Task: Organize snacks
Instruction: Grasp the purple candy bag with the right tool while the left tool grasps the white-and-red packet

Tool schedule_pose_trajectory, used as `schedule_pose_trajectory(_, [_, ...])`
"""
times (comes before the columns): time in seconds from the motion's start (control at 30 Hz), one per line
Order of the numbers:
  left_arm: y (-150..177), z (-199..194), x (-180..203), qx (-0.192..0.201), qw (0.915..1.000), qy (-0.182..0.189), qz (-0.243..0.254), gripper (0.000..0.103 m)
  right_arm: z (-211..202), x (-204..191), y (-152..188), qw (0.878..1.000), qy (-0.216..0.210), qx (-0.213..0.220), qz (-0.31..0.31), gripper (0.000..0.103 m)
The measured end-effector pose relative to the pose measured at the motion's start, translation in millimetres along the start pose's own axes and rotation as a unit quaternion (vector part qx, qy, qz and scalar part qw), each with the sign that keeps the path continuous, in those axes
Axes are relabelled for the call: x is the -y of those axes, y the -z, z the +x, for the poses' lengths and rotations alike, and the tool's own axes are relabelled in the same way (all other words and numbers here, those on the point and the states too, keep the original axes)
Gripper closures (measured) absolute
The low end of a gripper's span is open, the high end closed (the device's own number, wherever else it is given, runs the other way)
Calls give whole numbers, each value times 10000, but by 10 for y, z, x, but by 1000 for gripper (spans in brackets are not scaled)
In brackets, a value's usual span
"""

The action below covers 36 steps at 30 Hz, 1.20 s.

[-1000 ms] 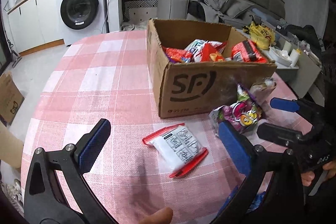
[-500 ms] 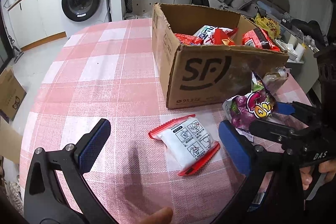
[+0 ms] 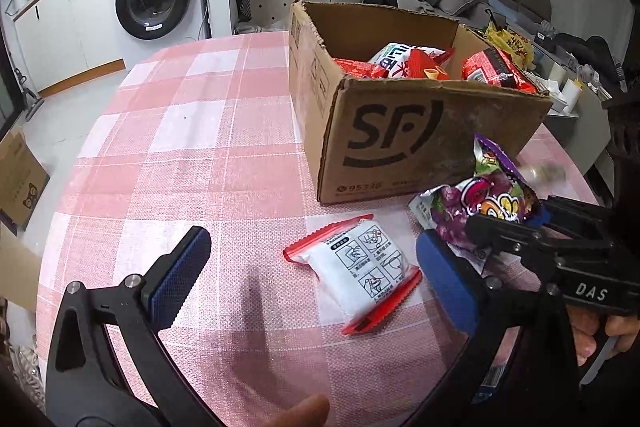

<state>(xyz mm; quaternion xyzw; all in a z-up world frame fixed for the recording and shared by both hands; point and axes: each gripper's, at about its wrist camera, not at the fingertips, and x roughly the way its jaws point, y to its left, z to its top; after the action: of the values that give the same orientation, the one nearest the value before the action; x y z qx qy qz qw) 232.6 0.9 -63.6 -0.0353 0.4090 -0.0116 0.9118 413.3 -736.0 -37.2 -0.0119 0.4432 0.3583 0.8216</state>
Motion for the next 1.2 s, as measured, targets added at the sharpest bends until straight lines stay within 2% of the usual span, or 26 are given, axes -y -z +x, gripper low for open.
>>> schedule_pose_trajectory(0.47, [56,166,42,-208,9996,162,-83,1,-322,-71,-89,9984,-78,538,-133,61])
schedule_pose_trajectory(0.63, [78,268,62,-300,9993,142,-159,1,-391,-55,-88,9981,-69,606,-118,61])
schedule_pose_trajectory(0.87, [91,374,2,-548,9984,-97,-137,1,-531,3,-82,9972,-84,741,-91,61])
schedule_pose_trajectory(1.03, [60,356,-47,-602,9977,-309,73,1,-597,47,-71,9969,-62,782,-61,61])
schedule_pose_trajectory(1.2, [68,392,-70,-597,9981,-68,-103,1,-599,55,-93,9968,-57,797,-34,61])
